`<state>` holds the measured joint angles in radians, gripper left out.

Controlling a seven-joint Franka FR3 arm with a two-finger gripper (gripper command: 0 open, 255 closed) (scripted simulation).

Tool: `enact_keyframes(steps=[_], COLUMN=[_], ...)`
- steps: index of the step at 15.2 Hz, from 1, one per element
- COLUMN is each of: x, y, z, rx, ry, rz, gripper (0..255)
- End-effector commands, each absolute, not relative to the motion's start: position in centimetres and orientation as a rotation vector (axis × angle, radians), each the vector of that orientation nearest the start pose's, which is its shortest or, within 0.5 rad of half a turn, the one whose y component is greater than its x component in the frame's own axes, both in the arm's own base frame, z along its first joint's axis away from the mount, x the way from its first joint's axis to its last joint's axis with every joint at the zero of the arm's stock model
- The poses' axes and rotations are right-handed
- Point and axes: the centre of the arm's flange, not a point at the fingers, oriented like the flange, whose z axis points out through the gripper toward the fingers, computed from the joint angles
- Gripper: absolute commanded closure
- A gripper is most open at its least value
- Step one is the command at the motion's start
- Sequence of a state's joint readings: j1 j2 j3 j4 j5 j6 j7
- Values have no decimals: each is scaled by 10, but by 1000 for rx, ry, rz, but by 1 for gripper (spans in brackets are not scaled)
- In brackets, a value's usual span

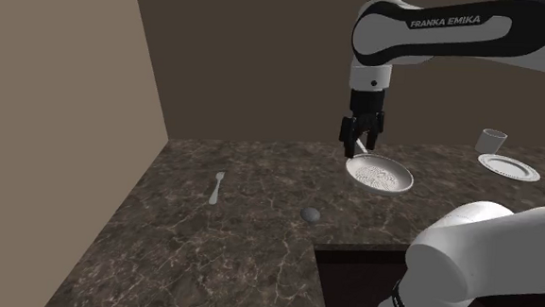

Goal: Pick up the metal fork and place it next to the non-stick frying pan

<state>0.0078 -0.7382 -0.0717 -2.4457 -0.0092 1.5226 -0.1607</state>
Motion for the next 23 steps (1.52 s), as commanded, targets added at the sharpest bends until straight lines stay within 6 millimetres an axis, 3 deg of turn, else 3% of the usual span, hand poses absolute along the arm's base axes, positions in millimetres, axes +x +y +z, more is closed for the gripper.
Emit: enact_keyframes(steps=[1, 12, 23], x=[306, 379, 471], y=[-24, 85, 180], z=[530, 476, 421], rx=[-3066, -3075, -3062], ry=[-185, 82, 349], rz=[279, 262, 243], gripper=[0, 0, 0])
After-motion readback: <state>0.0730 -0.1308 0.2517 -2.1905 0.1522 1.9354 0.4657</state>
